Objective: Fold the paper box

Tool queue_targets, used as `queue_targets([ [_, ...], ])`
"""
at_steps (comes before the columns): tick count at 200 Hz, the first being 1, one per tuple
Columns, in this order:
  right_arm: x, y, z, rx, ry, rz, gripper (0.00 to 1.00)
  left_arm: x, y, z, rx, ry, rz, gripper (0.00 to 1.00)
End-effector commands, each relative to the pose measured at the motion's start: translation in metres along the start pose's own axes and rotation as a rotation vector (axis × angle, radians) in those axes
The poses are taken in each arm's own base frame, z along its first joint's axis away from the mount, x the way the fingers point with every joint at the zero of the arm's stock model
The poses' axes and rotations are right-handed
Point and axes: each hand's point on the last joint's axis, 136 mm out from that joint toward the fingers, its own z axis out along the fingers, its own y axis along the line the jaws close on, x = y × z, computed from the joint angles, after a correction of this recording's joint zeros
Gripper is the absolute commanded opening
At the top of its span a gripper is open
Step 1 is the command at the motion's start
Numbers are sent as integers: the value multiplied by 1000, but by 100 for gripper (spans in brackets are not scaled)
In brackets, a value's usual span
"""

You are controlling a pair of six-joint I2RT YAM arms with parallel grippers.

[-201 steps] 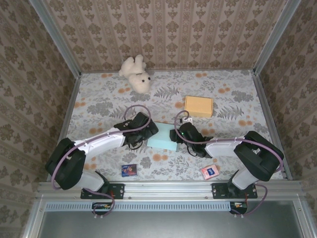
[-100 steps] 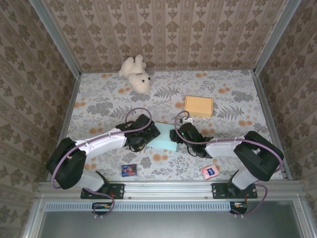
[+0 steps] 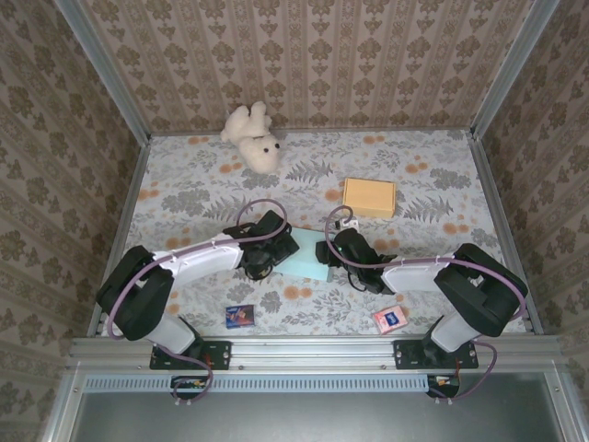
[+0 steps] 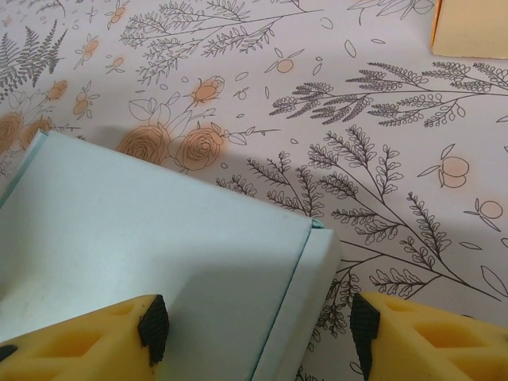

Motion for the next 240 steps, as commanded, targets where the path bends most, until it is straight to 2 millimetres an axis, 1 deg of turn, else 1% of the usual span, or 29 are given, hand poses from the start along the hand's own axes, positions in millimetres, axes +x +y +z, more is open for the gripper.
queue_targets([
  [1, 8, -4, 0, 0, 24, 5, 65, -3, -13, -2, 19, -20, -6, 95],
  [47, 9, -3, 1, -4, 29, 6, 65, -2, -17, -6, 21, -27, 4, 95],
  [125, 10, 0, 2, -21, 30, 25, 65, 14, -33, -13, 61, 19, 23, 95],
  [156, 11, 0, 3, -26, 31, 35, 65, 16, -40, -18, 83, 24, 25, 95],
  [183, 12, 0, 3, -33, 28, 47, 65, 20, -43, -17, 93, 40, 14, 95],
  [211, 16, 3, 7, -46, 38, 59, 65, 23, -50, -19, 108, 46, 19, 95],
  [223, 17, 3, 7, -47, 44, 64, 66, 21, -49, -20, 89, 31, 27, 95],
  [240, 18, 3, 6, -52, 46, 69, 69, 17, -40, -19, 51, 6, 22, 95],
])
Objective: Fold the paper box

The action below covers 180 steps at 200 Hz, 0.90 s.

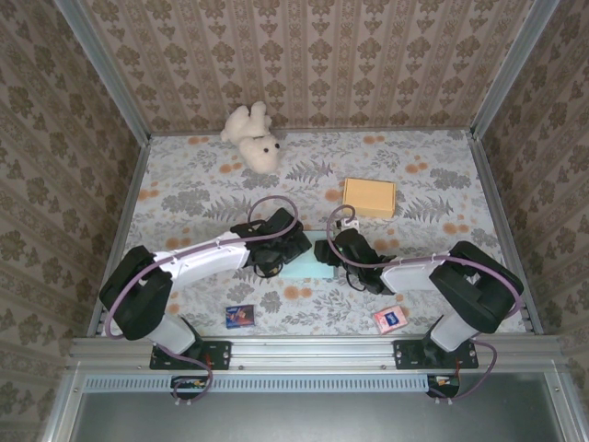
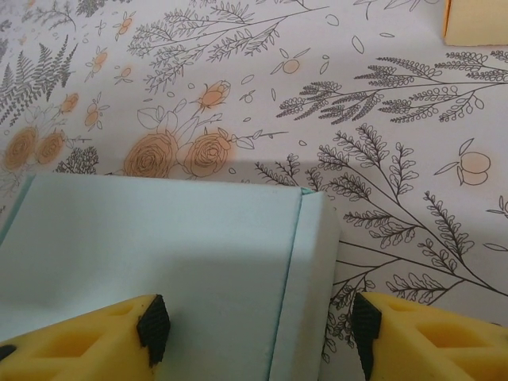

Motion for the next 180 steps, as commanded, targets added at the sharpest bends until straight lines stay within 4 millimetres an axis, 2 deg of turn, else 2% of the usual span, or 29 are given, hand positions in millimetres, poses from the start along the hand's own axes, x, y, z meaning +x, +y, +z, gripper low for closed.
queue_targets([
  [1, 16, -2, 1, -13, 55, 11, 69, -4, -5, -3, -10, -27, -19, 95],
  [52, 10, 3, -11, -35, 52, 10, 72, -11, 12, -9, -52, -72, -33, 97],
  [107, 11, 7, -15, -65, 58, 32, 72, -2, 20, -6, -55, -44, -51, 97],
  [180, 14, 6, -14, -70, 62, 55, 71, 11, 16, -6, -37, -26, -38, 95],
])
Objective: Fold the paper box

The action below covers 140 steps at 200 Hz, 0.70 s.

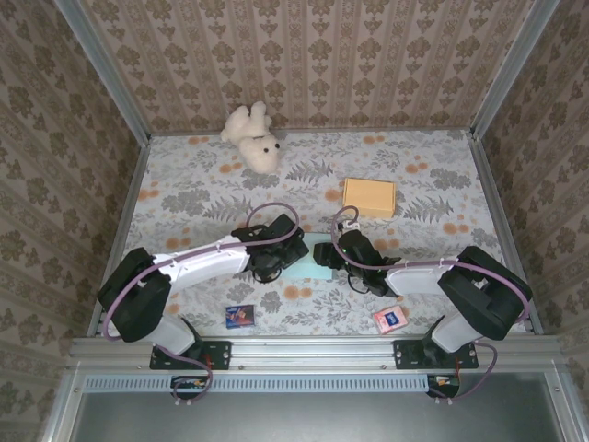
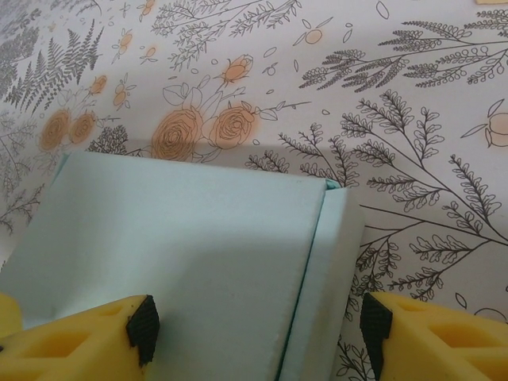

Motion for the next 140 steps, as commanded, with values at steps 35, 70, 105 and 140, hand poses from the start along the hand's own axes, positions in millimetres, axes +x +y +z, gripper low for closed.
queue_targets([
  [35, 9, 1, -4, -18, 18, 26, 71, 9, -3, -7, 19, 4, -25, 94],
  [70, 10, 4, -4, -28, 15, 36, 70, 14, -5, -7, 25, 8, -29, 94],
  [105, 12, 8, -3, -36, 17, 38, 70, 18, -7, -4, 21, 14, -30, 94],
  [140, 17, 7, 0, -31, 23, 35, 70, 19, 0, 3, -6, 9, -25, 92],
])
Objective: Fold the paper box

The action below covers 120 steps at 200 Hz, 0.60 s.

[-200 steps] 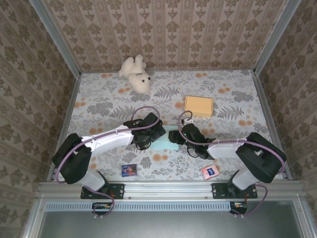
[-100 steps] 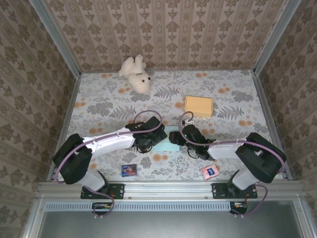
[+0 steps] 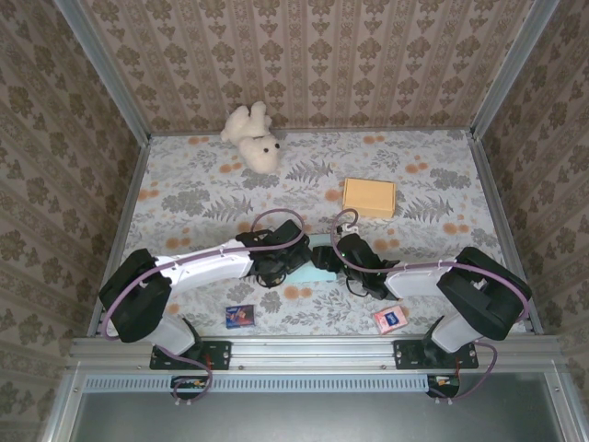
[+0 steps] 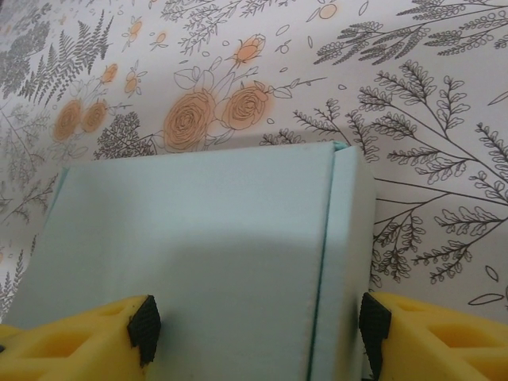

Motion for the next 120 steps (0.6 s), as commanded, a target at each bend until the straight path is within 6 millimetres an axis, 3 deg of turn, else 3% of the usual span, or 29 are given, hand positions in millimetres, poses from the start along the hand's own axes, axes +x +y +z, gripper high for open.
queue_targets([
  [1, 8, -2, 2, -2, 12, 9, 70, 1, 4, 5, -17, -12, -23, 92],
  [88, 9, -8, 1, 21, 11, 1, 70, -4, 32, 16, -78, -50, -49, 85],
  [120, 9, -8, 3, 21, 12, 1, 70, -2, 30, 17, -62, -38, -52, 78],
])
